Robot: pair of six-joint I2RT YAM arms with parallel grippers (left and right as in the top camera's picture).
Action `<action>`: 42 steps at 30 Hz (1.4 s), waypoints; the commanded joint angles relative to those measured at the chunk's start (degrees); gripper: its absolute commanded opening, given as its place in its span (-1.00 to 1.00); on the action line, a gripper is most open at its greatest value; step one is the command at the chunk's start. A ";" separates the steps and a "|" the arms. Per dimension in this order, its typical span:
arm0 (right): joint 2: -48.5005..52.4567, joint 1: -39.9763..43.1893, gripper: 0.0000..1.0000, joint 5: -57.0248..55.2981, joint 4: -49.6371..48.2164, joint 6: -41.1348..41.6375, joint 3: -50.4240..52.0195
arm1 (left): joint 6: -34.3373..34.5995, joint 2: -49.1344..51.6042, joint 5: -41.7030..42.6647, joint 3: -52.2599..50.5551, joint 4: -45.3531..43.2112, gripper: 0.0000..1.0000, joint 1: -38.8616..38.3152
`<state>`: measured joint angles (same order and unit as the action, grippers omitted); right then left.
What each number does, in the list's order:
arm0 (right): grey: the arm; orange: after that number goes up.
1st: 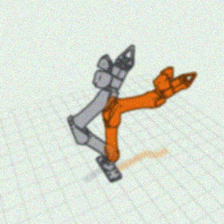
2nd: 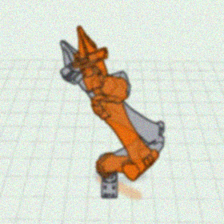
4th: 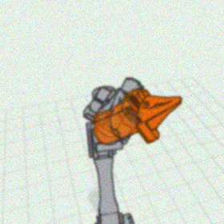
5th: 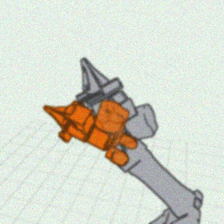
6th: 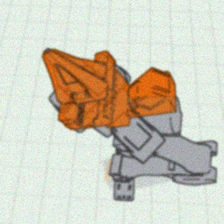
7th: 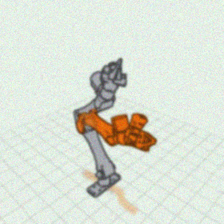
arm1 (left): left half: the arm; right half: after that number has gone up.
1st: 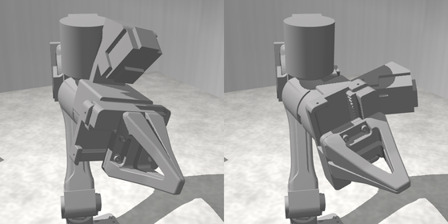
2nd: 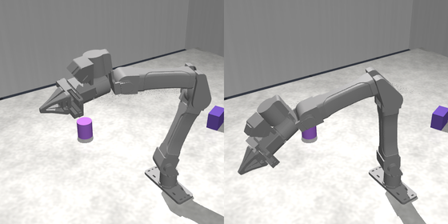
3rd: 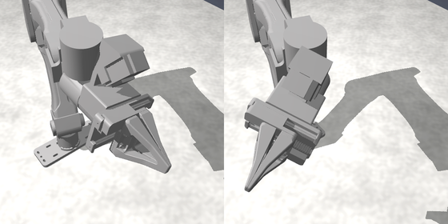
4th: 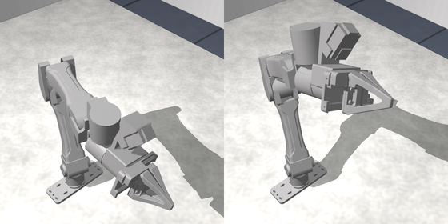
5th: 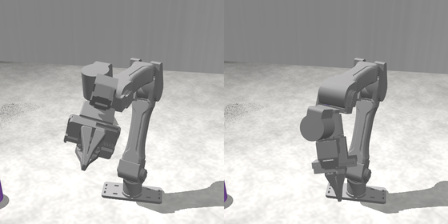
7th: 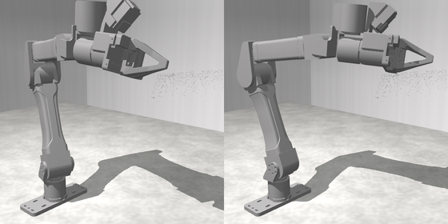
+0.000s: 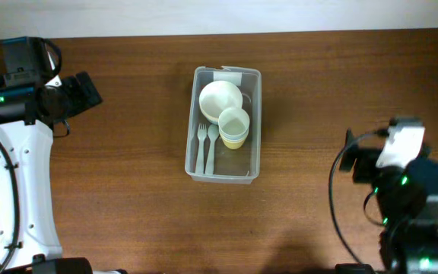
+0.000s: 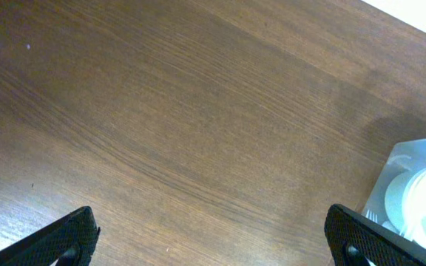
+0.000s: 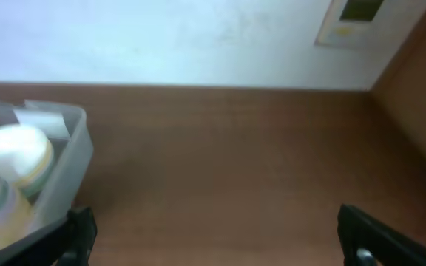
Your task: Pack container
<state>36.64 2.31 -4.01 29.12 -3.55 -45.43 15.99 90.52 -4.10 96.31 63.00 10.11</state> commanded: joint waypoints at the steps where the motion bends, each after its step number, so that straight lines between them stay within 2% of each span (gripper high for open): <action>1: -9.40 -0.04 0.98 0.50 -6.10 -0.68 11.98 | -0.90 -0.44 -0.24 0.70 -0.07 1.00 0.17; 7: -21.97 -0.04 0.97 0.55 -10.03 -0.52 25.16 | -0.90 -0.44 -0.24 0.70 -0.07 1.00 0.17; 22: -35.69 -0.04 0.98 0.57 -9.81 -0.50 35.65 | -0.90 -0.44 -0.24 0.70 -0.07 1.00 0.17; 31: -36.46 -0.04 0.99 0.76 -9.07 -0.50 39.43 | -0.90 -0.44 -0.24 0.70 -0.07 1.00 0.17; 42: -36.39 -0.04 0.98 0.76 -9.27 -0.52 39.43 | -0.90 -0.44 -0.24 0.70 -0.07 1.00 0.17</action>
<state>0.84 2.31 -3.57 20.08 -3.70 -6.50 15.99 90.52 -4.10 96.33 63.00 10.11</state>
